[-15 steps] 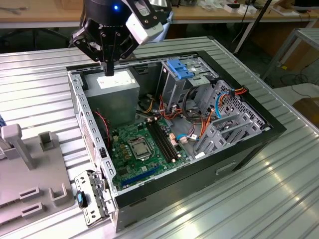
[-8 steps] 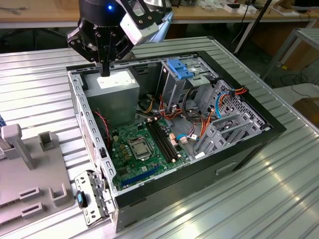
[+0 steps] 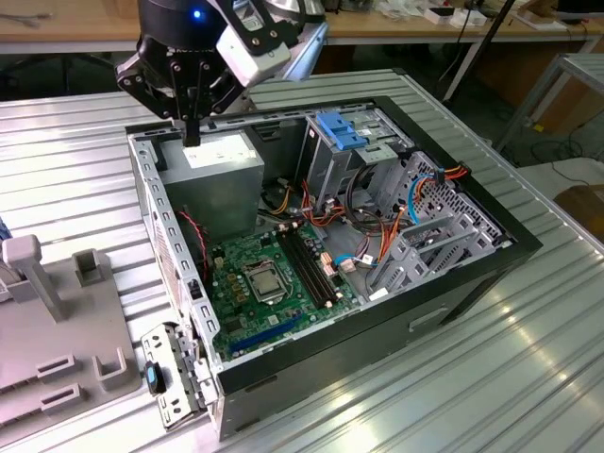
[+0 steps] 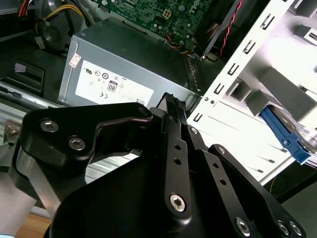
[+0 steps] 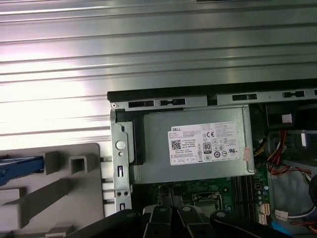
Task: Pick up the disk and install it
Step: 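Reach for the disk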
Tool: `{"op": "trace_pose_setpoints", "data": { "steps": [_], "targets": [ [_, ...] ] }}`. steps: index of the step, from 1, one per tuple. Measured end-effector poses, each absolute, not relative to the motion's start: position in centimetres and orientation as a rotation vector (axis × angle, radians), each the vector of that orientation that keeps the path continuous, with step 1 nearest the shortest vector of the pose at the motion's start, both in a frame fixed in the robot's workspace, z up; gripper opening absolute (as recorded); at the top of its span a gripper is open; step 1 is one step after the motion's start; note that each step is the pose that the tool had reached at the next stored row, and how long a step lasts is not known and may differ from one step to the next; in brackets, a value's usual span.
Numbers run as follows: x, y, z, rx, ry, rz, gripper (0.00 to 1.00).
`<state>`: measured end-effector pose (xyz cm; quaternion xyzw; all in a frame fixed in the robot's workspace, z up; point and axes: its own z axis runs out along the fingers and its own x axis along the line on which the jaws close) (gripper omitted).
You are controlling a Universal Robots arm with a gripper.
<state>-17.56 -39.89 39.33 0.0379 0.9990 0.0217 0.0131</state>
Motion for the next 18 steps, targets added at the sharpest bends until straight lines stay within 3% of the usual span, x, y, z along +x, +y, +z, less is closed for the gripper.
{"op": "trace_pose_setpoints", "data": {
  "steps": [18],
  "targets": [
    [-19.2, -39.9, 39.3, 0.118, 3.112, 0.068, 0.11]
  ]
}}
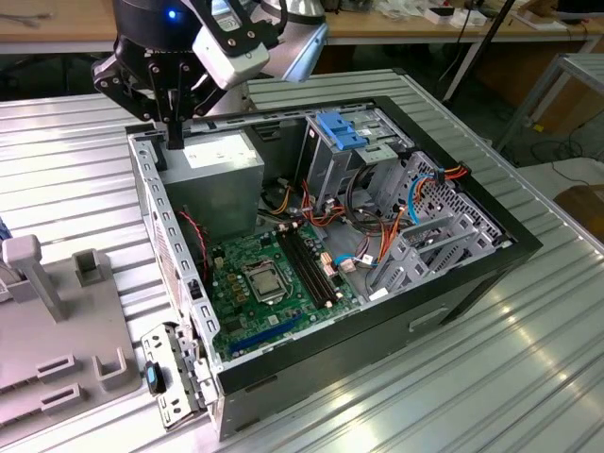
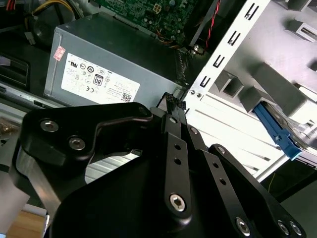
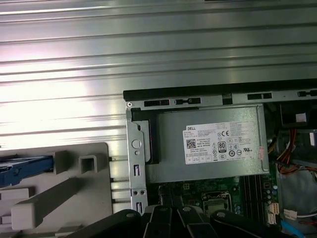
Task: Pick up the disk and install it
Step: 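Reach for the disk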
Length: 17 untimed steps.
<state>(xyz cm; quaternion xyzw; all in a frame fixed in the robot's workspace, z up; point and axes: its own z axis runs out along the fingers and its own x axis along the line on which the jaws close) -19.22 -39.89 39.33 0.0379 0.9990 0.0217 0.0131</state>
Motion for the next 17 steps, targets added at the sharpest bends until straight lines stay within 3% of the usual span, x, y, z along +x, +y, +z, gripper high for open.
{"op": "trace_pose_setpoints", "data": {
  "steps": [17],
  "targets": [
    [-21.0, -39.9, 39.3, 0.118, 3.112, 0.068, 0.11]
  ]
}}
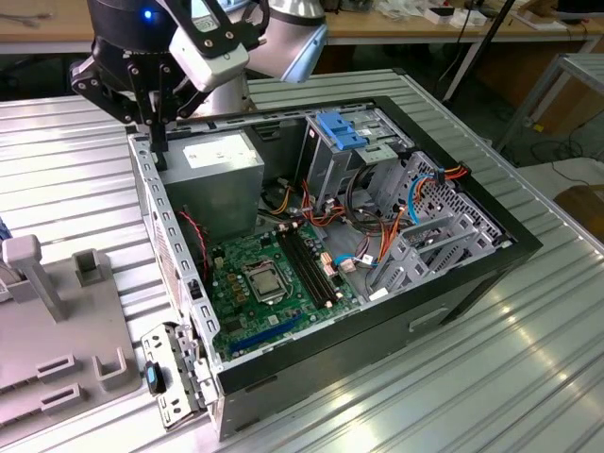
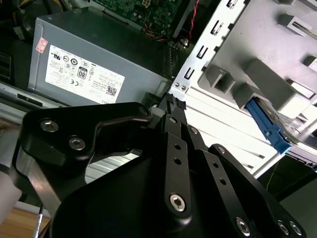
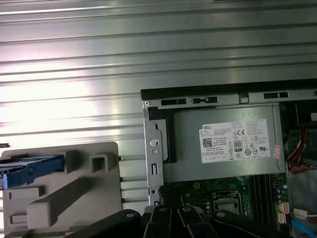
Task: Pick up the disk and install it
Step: 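Reach for the disk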
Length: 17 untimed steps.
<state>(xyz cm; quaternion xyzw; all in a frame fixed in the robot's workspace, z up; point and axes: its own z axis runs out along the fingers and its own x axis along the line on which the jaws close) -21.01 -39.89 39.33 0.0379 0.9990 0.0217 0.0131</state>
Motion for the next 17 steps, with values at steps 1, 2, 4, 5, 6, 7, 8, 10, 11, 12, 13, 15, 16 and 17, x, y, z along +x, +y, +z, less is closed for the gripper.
{"op": "trace_pose_setpoints", "data": {
  "steps": [1, 2, 4, 5, 6, 7, 8, 10, 11, 12, 13, 15, 16, 17],
  "targets": [
    [-21.2, -39.9, 39.3, 0.118, 3.112, 0.068, 0.11],
    [-21.2, -39.9, 39.3, 0.118, 3.113, 0.068, 0.11],
    [-21.4, -39.9, 39.3, 0.118, 3.112, 0.068, 0.11],
    [-21.5, -39.9, 39.3, 0.118, 3.112, 0.068, 0.11],
    [-21.5, -39.9, 39.3, 0.118, 3.113, 0.068, 0.11],
    [-21.6, -39.9, 39.3, 0.118, 3.112, 0.068, 0.11],
    [-21.7, -39.9, 39.3, 0.118, 3.112, 0.068, 0.11],
    [-21.8, -39.9, 39.3, 0.118, 3.112, 0.068, 0.11],
    [-21.9, -39.9, 39.3, 0.118, 3.112, 0.068, 0.11],
    [-22.1, -39.9, 39.3, 0.118, 3.112, 0.068, 0.11],
    [-22.1, -39.9, 39.3, 0.118, 3.112, 0.068, 0.11],
    [-22.3, -39.9, 39.3, 0.118, 3.112, 0.068, 0.11],
    [-22.4, -39.9, 39.3, 0.118, 3.112, 0.068, 0.11],
    [-22.5, -39.9, 39.3, 0.118, 3.112, 0.068, 0.11]
  ]
}}
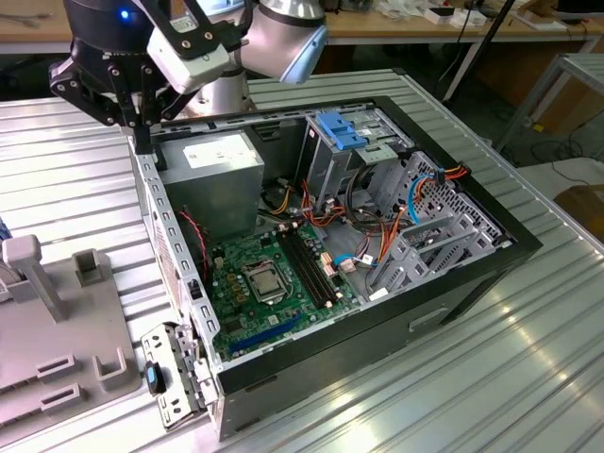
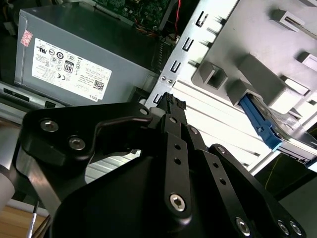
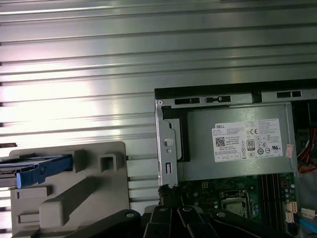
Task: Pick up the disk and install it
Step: 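Reach for the disk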
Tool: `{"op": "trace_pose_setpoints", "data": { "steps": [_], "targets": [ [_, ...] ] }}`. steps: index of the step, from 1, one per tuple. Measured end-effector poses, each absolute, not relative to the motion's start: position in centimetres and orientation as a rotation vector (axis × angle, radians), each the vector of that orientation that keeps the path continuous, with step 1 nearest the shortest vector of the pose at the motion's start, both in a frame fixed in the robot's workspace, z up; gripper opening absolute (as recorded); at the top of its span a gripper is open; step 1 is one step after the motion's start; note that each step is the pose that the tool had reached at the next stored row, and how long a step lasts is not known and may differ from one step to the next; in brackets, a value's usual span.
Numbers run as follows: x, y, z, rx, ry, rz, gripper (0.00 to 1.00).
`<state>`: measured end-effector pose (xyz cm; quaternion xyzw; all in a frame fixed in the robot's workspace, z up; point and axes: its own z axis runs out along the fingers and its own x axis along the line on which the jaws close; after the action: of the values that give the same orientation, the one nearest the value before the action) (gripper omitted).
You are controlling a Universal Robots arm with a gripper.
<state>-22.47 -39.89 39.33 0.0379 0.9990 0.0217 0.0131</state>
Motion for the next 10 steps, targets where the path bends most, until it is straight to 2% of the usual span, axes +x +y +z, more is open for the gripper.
{"op": "trace_pose_setpoints", "data": {
  "steps": [10],
  "targets": [
    [-23.8, -39.9, 39.3, 0.118, 3.112, 0.068, 0.11]
  ]
}}
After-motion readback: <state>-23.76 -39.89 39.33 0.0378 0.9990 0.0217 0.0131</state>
